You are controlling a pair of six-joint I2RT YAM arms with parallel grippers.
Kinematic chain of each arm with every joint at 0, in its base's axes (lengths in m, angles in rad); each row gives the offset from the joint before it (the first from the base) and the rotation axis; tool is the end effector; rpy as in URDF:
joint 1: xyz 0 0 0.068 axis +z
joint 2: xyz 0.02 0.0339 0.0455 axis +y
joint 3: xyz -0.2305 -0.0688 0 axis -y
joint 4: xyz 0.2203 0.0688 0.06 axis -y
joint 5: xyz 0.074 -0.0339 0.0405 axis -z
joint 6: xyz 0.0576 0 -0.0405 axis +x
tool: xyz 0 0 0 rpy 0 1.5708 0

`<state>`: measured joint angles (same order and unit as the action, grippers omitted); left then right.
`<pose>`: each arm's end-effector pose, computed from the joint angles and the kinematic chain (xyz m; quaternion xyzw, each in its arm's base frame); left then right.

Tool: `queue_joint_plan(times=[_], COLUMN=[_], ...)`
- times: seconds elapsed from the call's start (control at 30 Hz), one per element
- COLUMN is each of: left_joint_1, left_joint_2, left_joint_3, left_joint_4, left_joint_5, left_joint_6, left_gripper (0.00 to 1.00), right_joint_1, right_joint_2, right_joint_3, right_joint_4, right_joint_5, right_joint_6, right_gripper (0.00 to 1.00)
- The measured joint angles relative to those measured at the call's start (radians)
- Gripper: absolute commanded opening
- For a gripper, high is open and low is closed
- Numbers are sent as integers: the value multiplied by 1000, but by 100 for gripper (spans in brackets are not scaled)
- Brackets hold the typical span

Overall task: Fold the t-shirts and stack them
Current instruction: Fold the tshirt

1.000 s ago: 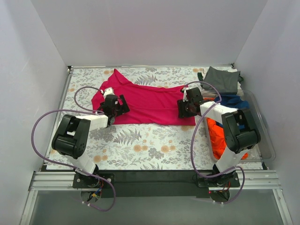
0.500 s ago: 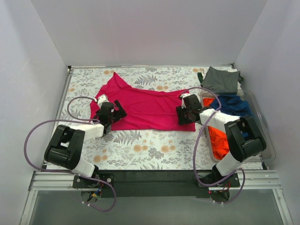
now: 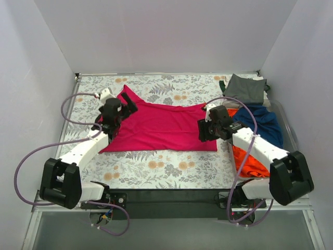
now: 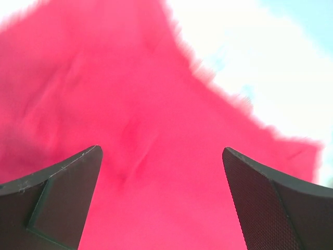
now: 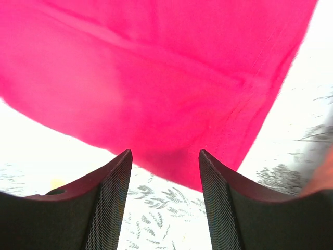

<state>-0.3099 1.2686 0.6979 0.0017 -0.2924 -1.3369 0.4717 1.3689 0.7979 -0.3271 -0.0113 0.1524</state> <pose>0.2698 -0.0690 0.1954 -0.4872 0.7215 -0.2616 0.4167 0.2434 0.1249 0.1678 -0.1519 0.9317 0.1064 0.3125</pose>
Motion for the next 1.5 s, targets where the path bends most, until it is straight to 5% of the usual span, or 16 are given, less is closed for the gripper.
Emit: queue_joint_plan(times=[0.3,0.67,1.07,1.5], left_joint_1=[92,142,166,172], left_joint_2=[379,932,1007,1151], left_joint_3=[465,764,919,1058], left_joint_4=[99,114,156,145], left_joint_5=[-4,36,31,26], left_joint_6=[63,135,190,245], left_gripper=[88,86,83,63], right_joint_1=[0,0,7,30], right_joint_2=[-183,-189,-205,-215], right_joint_3=[46,2,-29,-60], right_joint_4=[-14,8,19,31], right_joint_5=[5,-13,-18,-14], right_joint_6=[-10,-7,8,34], right_gripper=[50,49,48,48])
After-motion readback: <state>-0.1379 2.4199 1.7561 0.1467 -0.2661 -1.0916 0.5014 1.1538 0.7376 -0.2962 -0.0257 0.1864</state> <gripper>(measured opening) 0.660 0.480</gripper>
